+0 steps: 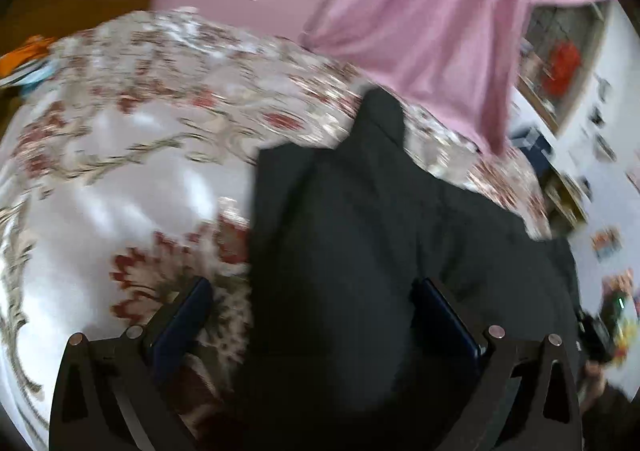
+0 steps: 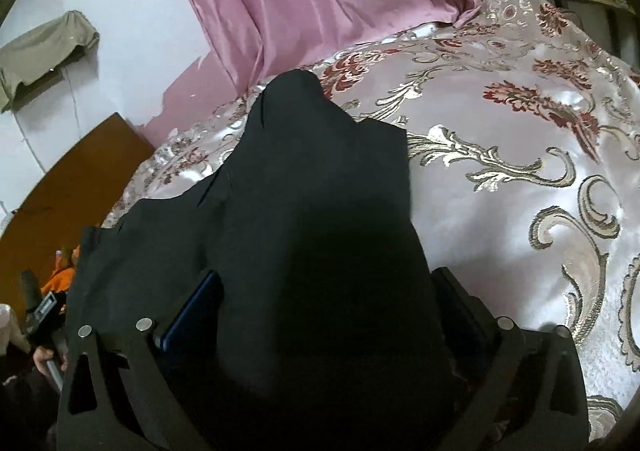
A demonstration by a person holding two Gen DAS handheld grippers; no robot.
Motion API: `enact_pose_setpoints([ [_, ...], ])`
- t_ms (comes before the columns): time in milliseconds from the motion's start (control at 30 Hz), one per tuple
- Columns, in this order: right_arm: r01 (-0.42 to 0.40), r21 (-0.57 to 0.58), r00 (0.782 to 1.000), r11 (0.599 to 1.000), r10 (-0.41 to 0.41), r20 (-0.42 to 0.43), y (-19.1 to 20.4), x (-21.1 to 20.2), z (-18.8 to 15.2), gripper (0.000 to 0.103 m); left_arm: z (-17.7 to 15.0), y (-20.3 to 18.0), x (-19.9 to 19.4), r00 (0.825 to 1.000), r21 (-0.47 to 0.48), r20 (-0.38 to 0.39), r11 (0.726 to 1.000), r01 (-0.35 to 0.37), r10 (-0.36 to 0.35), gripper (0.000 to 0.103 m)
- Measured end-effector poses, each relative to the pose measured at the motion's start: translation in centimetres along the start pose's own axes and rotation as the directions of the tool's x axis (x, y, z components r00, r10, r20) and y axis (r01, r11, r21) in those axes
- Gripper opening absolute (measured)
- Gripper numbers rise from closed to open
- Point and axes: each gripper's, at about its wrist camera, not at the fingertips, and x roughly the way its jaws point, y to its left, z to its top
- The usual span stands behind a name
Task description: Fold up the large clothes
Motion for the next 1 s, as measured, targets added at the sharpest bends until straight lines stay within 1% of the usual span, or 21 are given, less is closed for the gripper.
enact_pose_setpoints([
  [67,-0.046,-0.019,0.999,0.999,0.046,-0.013,0.3,0.3,-0.3,0.102,0.0,-0.5,0.2,0.998,0.030,-0.040,0.998,0.049,-0.047,0.103],
  [167,-0.099,-0.050,0.995,0.994,0.097,-0.037,0.7,0.7,-0.7,0.102,0.1,-1.0,0.6,0.989,0.044,-0.097,0.992,0.119,-0.114,0.103],
  [267,-0.124,-0.051,0.991,0.991,0.121,-0.060,0.6,0.7,-0.6,0.102,0.2,-1.2,0.7,0.983,0.028,-0.126,0.990,0.140,-0.135,0.103],
  [367,-0.127,-0.036,0.984,0.991,0.121,-0.130,0.8,1.1,0.2,0.102,0.7,-1.0,0.8,0.976,-0.007,-0.156,0.988,0.152,-0.151,0.103],
  [400,-0.126,-0.022,0.977,0.992,0.120,-0.174,1.0,1.4,0.7,0.102,0.8,-1.2,0.8,0.974,-0.013,-0.176,0.990,0.143,-0.143,0.103],
  [500,-0.116,0.018,0.959,0.993,0.117,-0.259,1.3,2.0,1.6,0.102,1.1,-1.8,1.4,0.972,-0.002,-0.220,0.996,0.090,-0.088,0.103],
  [633,-0.085,0.063,0.941,0.994,0.101,-0.324,1.5,2.6,2.0,0.102,1.1,-2.7,1.7,0.968,0.031,-0.250,0.999,0.029,-0.020,0.103],
  [700,-0.063,0.075,0.939,0.995,0.085,-0.332,1.6,2.5,1.6,0.102,1.0,-2.9,1.6,0.969,0.026,-0.248,1.000,-0.004,0.010,0.102],
  [767,-0.026,0.096,0.944,0.995,0.056,-0.325,1.9,2.5,1.2,0.102,1.0,-3.2,1.5,0.969,0.017,-0.245,0.999,-0.038,0.041,0.097],
  [833,0.015,0.124,0.953,0.992,0.023,-0.301,2.0,2.2,0.8,0.102,1.0,-3.5,1.3,0.968,0.011,-0.241,0.997,-0.072,0.073,0.088],
  [867,0.029,0.124,0.955,0.992,0.009,-0.296,2.3,2.2,0.8,0.101,1.1,-3.6,1.2,0.966,0.012,-0.243,0.996,-0.086,0.087,0.086],
  [900,0.051,0.114,0.957,0.992,-0.016,-0.290,2.6,2.1,0.7,0.099,1.2,-3.8,1.1,0.963,0.015,-0.248,0.995,-0.101,0.102,0.081],
  [933,0.083,0.104,0.956,0.991,-0.049,-0.290,2.9,2.0,0.5,0.093,1.4,-4.0,0.9,0.961,0.019,-0.252,0.994,-0.112,0.113,0.073],
  [967,0.093,0.107,0.956,0.990,-0.058,-0.288,3.0,1.9,0.5,0.085,1.5,-4.1,0.7,0.960,0.021,-0.254,0.993,-0.116,0.118,0.069],
  [1000,0.093,0.122,0.957,0.988,-0.055,-0.285,3.1,1.6,0.6,0.079,1.6,-4.4,0.3,0.959,0.014,-0.256,0.993,-0.121,0.121,0.061],
])
